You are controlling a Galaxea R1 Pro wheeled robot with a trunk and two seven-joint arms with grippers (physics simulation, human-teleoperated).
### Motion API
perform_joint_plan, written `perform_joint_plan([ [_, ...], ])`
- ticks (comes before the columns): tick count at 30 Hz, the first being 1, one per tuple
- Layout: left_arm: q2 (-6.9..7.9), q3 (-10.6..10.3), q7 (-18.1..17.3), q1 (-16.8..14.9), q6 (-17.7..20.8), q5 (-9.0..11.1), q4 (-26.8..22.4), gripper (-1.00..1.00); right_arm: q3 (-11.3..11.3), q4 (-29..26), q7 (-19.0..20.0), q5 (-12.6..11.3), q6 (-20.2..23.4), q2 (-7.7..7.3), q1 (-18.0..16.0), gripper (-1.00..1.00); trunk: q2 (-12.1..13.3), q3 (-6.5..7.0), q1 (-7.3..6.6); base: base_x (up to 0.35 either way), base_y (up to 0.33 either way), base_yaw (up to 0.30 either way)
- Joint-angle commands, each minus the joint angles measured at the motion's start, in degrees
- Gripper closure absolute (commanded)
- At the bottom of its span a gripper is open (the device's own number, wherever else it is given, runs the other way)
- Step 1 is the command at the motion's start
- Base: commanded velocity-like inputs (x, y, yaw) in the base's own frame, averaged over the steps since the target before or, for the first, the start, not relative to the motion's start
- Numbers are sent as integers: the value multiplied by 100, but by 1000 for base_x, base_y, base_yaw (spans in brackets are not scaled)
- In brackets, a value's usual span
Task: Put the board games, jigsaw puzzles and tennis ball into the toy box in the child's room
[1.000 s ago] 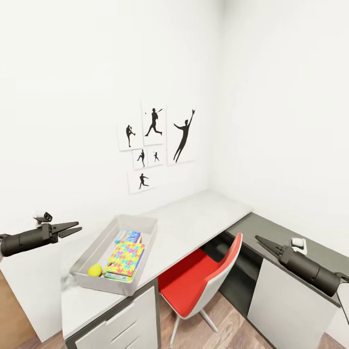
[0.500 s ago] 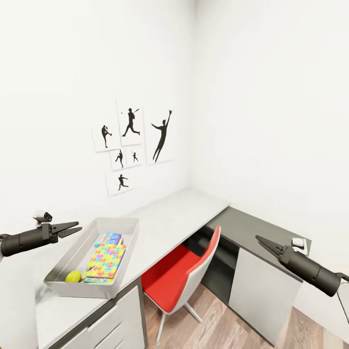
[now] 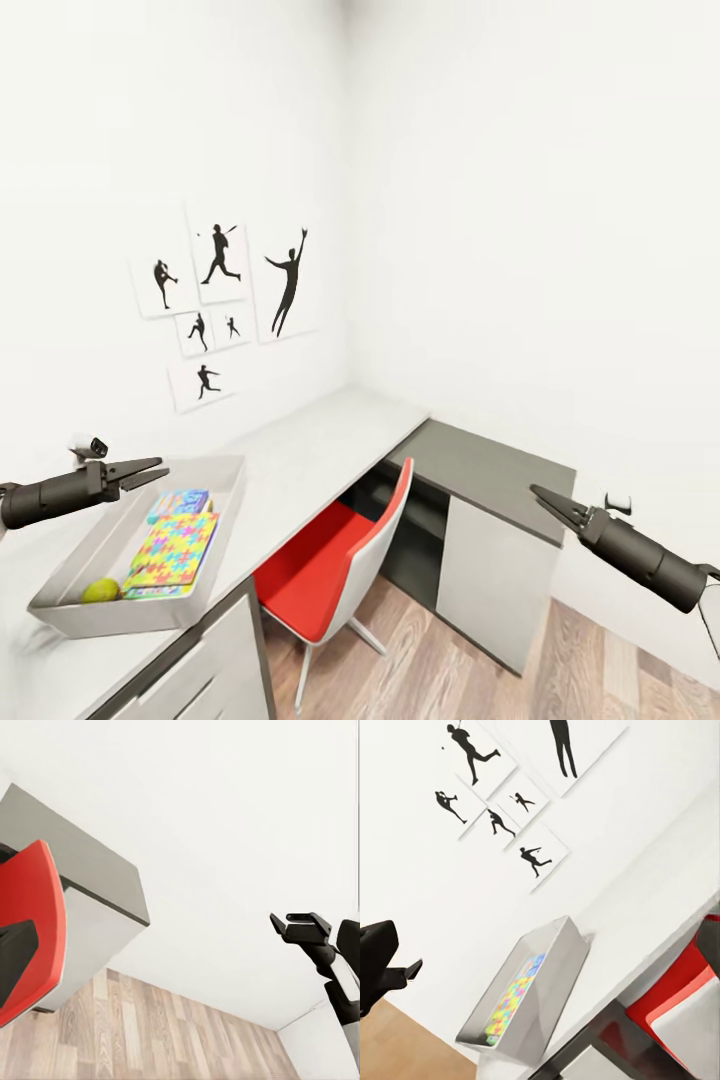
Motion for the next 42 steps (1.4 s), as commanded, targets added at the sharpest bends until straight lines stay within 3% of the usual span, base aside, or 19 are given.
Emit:
perform_joint_plan([
  [1, 4, 0, -22, 1, 61, -1, -1, -100, -5, 3, 16, -1, 26, 2, -5, -100, -4, 0, 2, -3, 0, -278],
  [42, 0, -8, -22, 1, -10, -1, -1, -100, -108, 49, 20, -1, 26, 12, -5, -100, -4, 99, 2, -33, 0, -278],
])
